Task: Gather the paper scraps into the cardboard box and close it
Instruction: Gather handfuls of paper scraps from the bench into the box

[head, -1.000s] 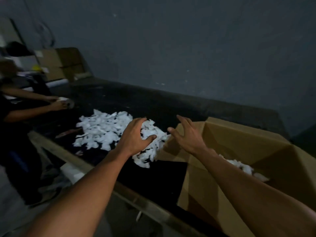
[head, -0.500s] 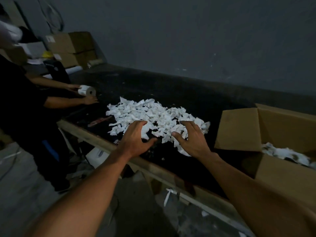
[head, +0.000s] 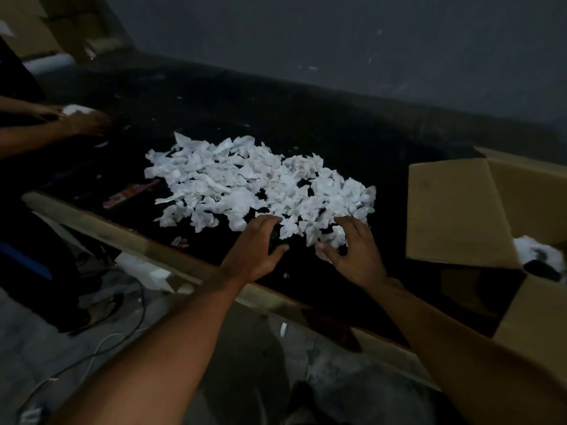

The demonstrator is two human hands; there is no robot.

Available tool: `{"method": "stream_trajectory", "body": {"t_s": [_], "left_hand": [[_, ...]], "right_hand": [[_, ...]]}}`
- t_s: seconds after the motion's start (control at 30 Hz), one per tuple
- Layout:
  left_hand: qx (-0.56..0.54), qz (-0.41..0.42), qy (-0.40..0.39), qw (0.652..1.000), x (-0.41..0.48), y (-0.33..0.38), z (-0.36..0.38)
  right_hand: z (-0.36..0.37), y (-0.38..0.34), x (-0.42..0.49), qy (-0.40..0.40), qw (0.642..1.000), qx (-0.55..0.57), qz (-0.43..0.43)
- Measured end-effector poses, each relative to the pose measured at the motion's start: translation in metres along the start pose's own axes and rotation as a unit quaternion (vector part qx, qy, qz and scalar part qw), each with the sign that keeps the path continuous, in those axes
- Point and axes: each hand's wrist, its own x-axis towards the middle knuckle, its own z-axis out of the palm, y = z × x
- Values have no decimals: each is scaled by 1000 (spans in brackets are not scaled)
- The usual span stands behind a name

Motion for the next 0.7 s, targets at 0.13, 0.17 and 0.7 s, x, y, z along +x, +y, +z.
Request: {"method": "stream_trajectory", "body": {"t_s": [0.13, 0.17, 0.7], "left_hand": [[12, 50, -41, 998, 30, -19, 25], [19, 72, -45, 996, 38, -24, 30], [64, 160, -186, 967, 117, -89, 102]], "right_hand": [[21, 29, 15, -11, 999, -38, 24], [25, 36, 19, -10, 999, -42, 29], [73, 83, 75, -65, 994, -66, 49]]}}
